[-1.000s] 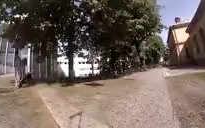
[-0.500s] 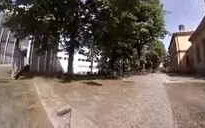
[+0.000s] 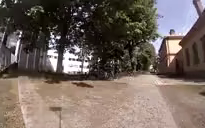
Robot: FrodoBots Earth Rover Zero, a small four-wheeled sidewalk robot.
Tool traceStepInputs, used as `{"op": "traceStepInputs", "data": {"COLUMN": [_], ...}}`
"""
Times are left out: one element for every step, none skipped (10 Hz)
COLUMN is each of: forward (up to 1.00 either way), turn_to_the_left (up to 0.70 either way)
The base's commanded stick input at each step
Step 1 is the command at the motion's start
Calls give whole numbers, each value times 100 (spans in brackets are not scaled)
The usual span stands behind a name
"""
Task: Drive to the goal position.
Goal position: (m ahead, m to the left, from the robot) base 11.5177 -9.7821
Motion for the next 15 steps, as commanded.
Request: {"op": "traceStepInputs", "data": {"forward": [70, 70, 70, 70, 70, 70, 41, 0, 0, 0, 0, 23, 70, 70, 70], "turn_to_the_left": [0, 0, 0, 0, 0, 0, 0, 0, 0, 0, 0, 0, 0, 0, -10]}}
